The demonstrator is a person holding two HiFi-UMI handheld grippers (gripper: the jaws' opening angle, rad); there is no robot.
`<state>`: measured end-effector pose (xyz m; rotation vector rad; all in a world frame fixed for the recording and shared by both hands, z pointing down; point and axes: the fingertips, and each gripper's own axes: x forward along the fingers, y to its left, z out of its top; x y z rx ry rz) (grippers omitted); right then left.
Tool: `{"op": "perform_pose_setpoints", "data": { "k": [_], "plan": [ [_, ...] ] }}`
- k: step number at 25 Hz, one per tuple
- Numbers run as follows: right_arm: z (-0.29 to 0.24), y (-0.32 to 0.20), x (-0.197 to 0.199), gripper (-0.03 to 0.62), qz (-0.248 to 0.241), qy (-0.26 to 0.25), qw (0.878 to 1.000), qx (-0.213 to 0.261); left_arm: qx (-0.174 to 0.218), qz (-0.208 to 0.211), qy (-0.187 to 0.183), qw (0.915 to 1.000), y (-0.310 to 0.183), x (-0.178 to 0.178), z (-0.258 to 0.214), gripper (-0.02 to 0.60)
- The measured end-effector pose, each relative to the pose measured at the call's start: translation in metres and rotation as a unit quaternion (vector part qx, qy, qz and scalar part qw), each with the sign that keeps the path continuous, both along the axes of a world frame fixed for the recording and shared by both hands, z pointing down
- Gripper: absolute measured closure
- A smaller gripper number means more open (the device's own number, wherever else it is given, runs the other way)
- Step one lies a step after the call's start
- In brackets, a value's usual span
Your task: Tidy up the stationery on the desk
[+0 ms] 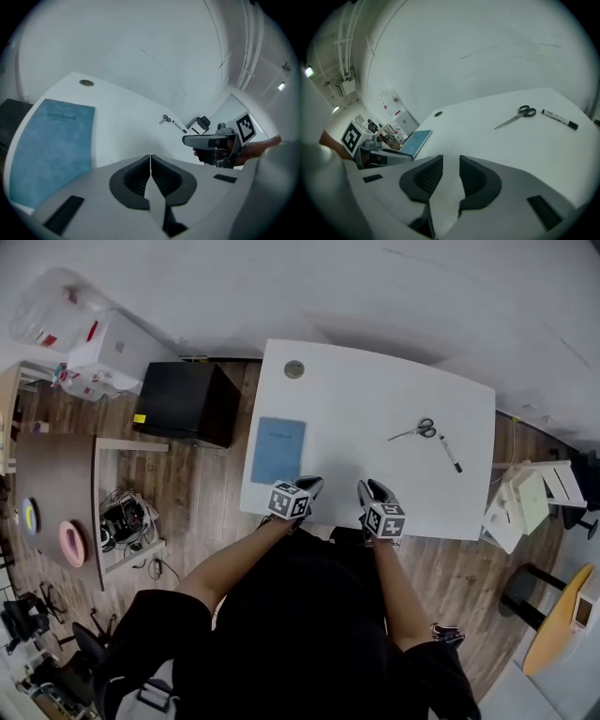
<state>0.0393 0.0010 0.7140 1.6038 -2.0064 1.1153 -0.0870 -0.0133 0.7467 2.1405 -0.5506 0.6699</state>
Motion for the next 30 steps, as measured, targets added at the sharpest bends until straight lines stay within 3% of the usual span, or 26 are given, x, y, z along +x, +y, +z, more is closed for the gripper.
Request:
{"op": "perform_pose_setpoints", "data": {
  "k": [4,8,15,20,30],
  "plan": [
    [-0.005,0.012,0.077,0.474,-0.014,0.009,1.0,0.011,0.007,-0.029,0.011,0.9995,0.007,0.072,-0.01,0.563],
    [0.0,0.015,0.154,0.474,-0.032,0.026,0.999,0.013,0.02,-0.033,0.007,0.9992,0.016,0.135,-0.009,0.563],
    [0.008,0.0,0.26,0.474,-0.046,0.078,0.996,0.002,0.019,-0.051,0.012,0.9984,0.022,0.209,-0.017,0.563],
    [0.022,-0.019,0.298,0.474,-0.095,0.151,0.984,-0.013,0.019,-0.043,0.01,0.9988,0.02,0.233,-0.021,0.563],
    [0.052,-0.053,0.327,0.473,-0.112,0.152,0.981,-0.046,0.01,-0.073,-0.006,0.9973,0.02,0.232,-0.016,0.563]
  ]
}}
